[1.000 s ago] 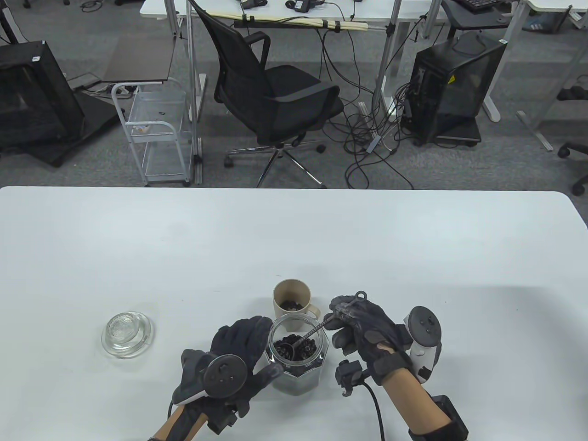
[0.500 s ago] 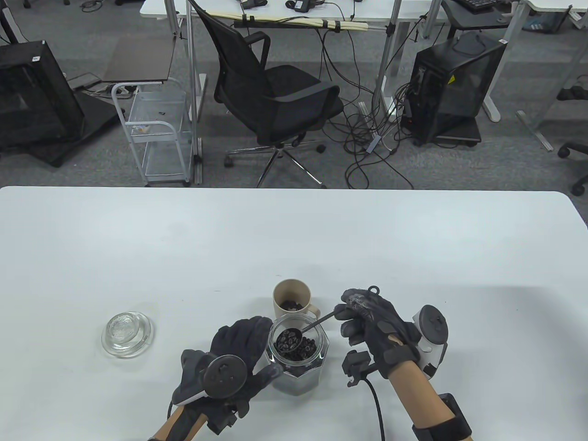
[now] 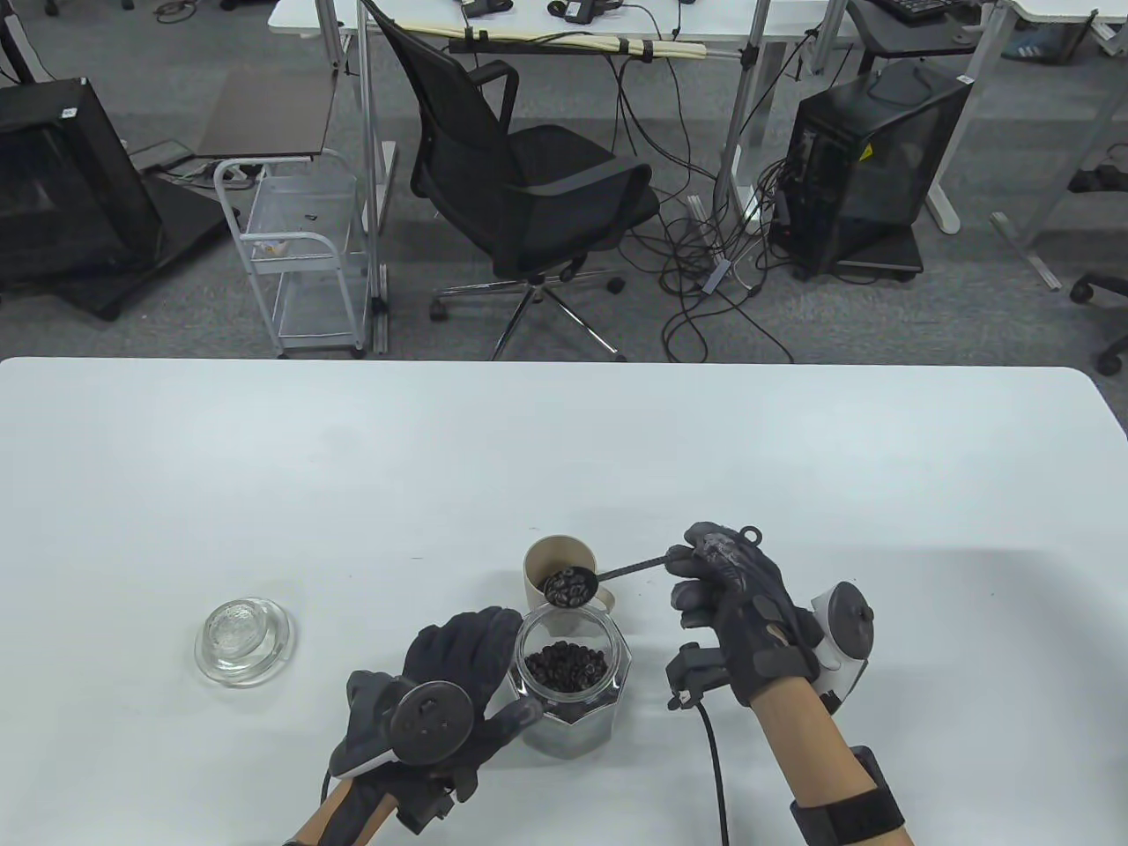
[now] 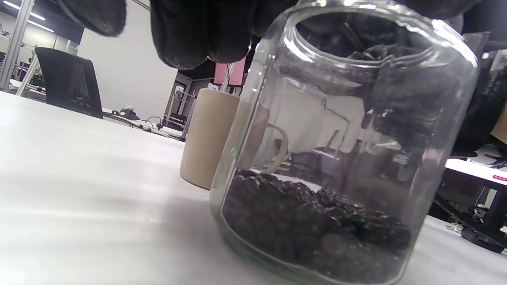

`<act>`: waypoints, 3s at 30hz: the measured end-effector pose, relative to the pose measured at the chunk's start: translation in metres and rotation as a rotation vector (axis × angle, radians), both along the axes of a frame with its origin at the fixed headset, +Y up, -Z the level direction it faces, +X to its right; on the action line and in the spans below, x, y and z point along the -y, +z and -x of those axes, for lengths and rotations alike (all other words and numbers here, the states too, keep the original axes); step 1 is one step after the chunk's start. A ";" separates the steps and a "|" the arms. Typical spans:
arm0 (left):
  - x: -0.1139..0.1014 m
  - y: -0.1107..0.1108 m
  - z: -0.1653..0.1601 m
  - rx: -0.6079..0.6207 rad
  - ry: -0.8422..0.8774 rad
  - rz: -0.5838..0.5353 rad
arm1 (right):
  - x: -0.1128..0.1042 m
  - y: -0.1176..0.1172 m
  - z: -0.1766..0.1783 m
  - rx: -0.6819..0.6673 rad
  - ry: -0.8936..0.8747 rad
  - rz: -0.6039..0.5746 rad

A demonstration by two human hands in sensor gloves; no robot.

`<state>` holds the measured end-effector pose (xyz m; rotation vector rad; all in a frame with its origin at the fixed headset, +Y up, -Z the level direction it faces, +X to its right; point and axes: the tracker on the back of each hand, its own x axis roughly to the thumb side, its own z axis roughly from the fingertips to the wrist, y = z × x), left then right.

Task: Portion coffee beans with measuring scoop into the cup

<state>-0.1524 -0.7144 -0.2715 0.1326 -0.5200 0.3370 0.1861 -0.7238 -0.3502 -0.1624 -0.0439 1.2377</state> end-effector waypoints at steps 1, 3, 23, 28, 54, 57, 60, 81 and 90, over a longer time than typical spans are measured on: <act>0.000 0.000 0.000 0.000 0.001 0.000 | 0.004 -0.002 0.000 0.009 -0.015 0.023; 0.000 0.000 0.000 0.000 -0.001 0.000 | 0.009 -0.006 -0.001 0.017 -0.017 0.045; 0.000 0.001 0.001 0.000 -0.013 -0.007 | 0.006 -0.028 0.009 -0.087 0.359 -0.244; 0.000 0.001 0.001 -0.001 -0.015 -0.009 | -0.012 -0.025 0.020 -0.190 0.583 -0.455; 0.000 0.001 0.001 -0.001 -0.016 -0.009 | -0.005 -0.013 -0.015 -0.068 -0.088 -0.247; 0.001 0.001 0.001 -0.001 -0.015 -0.008 | -0.002 -0.014 -0.020 -0.093 -0.025 -0.248; 0.000 0.001 0.001 -0.001 -0.016 -0.008 | -0.007 -0.013 -0.018 -0.129 0.031 -0.279; 0.001 0.001 0.001 -0.001 -0.016 -0.007 | -0.057 0.036 0.060 -0.316 0.784 -0.729; 0.001 0.001 0.001 -0.001 -0.016 -0.006 | -0.063 0.051 0.082 -0.383 1.091 -0.852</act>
